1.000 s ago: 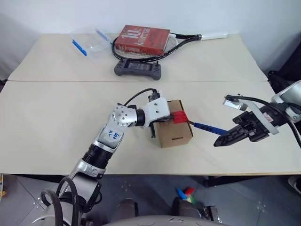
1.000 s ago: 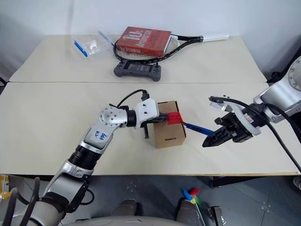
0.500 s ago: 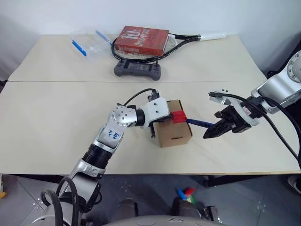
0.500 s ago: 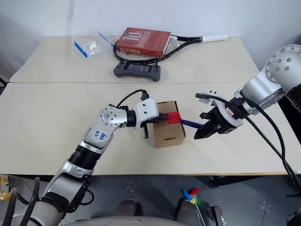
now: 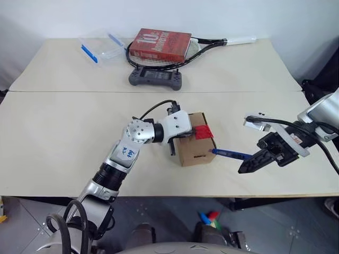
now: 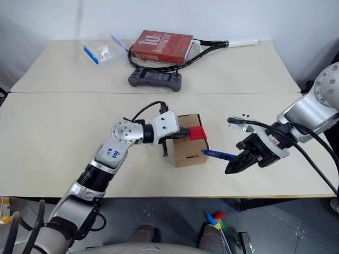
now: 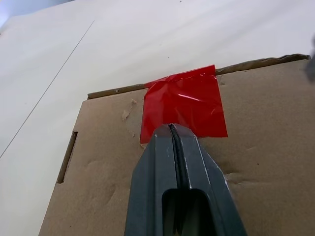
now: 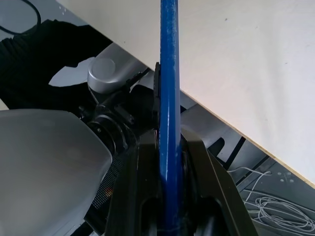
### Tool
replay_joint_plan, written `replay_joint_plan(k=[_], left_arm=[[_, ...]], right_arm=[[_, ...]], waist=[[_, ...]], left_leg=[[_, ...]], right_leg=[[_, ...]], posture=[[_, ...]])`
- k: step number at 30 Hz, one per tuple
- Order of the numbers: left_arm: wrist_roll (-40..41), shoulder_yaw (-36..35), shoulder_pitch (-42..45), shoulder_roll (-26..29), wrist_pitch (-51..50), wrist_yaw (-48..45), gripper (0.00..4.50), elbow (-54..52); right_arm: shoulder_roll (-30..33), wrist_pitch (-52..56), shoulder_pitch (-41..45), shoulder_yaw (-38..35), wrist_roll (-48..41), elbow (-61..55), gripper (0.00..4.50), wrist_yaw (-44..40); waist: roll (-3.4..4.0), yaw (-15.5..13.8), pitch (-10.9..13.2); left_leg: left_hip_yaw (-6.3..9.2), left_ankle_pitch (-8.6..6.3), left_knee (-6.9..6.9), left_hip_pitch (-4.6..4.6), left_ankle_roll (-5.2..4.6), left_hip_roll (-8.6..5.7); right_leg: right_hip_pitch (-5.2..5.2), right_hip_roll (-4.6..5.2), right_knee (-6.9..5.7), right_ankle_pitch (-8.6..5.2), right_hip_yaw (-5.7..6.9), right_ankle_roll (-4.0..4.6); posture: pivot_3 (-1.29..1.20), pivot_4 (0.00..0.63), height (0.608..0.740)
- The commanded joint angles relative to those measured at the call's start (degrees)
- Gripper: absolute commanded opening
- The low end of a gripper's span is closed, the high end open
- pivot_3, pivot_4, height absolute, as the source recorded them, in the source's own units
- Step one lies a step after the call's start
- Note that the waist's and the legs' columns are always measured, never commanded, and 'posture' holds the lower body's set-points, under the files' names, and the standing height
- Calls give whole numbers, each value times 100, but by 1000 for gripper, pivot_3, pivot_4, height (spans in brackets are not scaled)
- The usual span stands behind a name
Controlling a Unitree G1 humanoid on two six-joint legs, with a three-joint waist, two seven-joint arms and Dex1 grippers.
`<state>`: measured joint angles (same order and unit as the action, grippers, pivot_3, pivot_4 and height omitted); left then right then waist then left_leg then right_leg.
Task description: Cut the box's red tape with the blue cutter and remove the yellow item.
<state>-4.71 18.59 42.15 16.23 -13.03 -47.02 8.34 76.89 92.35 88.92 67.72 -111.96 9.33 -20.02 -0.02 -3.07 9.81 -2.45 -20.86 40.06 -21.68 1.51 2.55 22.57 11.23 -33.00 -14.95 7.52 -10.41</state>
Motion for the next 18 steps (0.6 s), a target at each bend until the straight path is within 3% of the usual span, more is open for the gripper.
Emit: replay_joint_plan(k=[1, 6, 11, 14, 18], left_arm=[[-214, 403, -272, 45, -252, -151, 0, 513], [-95, 263, -305, 81, -181, -156, 0, 440], [319, -80, -321, 76, 114, -259, 0, 375], [946, -586, -266, 39, 119, -436, 0, 288], [1795, -1197, -189, 328, -140, -1003, 0, 99]], right_arm=[[173, 15, -130, -649, -104, 103, 159, 217], [430, -23, -744, -2042, -103, 451, 159, 182], [475, -582, -1755, -3747, 553, 874, 159, 311], [425, -1550, -2953, -4802, 1344, 1019, 159, 621], [-63, -3377, -5558, -5785, 3167, 86, 159, 438]], waist=[[0, 0, 0], [1, -7, 0], [0, 11, 0], [-3, 20, 2], [-7, 24, 5]], left_leg=[[-1, 0, 0, 0, 0, 0], [-5, 0, 2, 0, 0, 1], [-15, -1, -1, 0, -2, 3], [-19, -1, -2, 1, -2, 8], [-34, -3, -9, -6, -4, 10]], right_leg=[[0, 0, 0, 0, 0, 0], [-1, 0, 0, 1, 1, -2], [2, 0, 2, 2, 0, -4], [5, -1, 1, 2, 2, -4], [17, 0, 3, 5, 10, -8]], posture=[[0, 150, 740], [0, 150, 740], [0, 150, 740], [0, 150, 740], [0, 150, 740]])
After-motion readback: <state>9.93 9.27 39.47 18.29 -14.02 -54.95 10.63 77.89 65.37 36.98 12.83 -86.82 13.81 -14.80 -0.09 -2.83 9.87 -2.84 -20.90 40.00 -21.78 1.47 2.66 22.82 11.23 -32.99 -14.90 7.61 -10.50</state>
